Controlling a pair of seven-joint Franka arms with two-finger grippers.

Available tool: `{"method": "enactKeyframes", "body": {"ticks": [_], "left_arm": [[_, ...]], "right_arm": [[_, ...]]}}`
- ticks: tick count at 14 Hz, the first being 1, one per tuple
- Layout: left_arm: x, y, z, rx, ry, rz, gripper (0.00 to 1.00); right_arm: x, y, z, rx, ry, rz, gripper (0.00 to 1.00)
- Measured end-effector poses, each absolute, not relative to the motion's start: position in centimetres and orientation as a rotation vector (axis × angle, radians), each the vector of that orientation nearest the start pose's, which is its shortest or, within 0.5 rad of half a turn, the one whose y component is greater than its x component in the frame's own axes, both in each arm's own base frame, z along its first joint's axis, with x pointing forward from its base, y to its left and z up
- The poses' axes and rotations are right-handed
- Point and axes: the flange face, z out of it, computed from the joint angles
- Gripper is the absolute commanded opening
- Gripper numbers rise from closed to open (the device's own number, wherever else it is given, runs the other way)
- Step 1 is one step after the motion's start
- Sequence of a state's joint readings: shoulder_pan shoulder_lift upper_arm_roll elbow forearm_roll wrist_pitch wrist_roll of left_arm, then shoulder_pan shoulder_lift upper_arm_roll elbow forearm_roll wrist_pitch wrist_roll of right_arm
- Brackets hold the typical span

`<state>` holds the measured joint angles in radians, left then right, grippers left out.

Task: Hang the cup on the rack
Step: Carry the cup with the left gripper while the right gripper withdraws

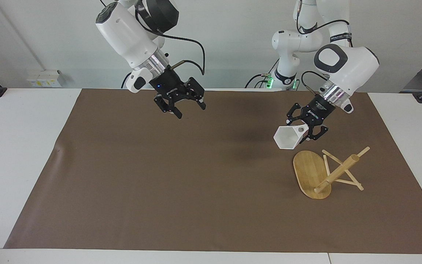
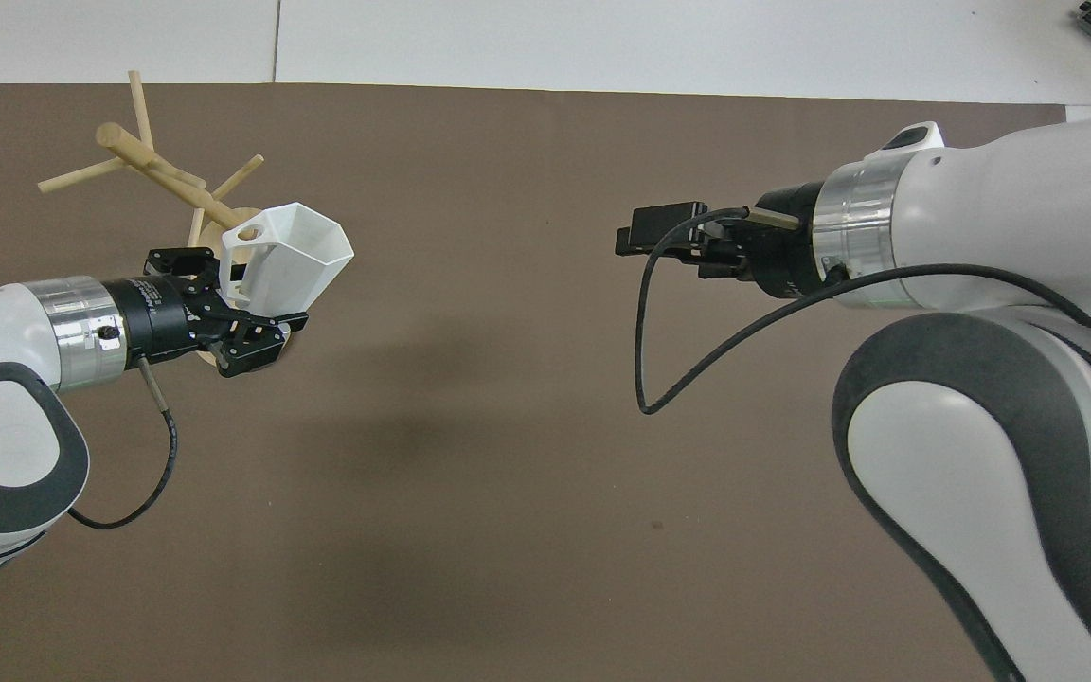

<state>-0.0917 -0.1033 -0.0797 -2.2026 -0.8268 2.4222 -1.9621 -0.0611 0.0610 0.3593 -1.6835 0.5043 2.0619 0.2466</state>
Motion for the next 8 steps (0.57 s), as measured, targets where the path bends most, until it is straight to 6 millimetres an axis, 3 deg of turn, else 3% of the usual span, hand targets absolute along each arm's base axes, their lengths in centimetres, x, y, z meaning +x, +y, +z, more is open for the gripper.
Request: {"method": "enactKeyframes", "body": {"ticks": [3, 8], "left_arm": [[53.8, -9.6, 45.7, 0.869, 2.357, -0.498, 0.00], [54.6, -10.0, 45.3, 0.780, 2.354, -0.435, 0.00]], "right_arm": [[58.7, 17.1, 59.2, -2.595, 0.176, -0.258, 1.00], [59.8, 10.1, 57.9, -2.802, 0.228, -0.288, 1.00]]}}
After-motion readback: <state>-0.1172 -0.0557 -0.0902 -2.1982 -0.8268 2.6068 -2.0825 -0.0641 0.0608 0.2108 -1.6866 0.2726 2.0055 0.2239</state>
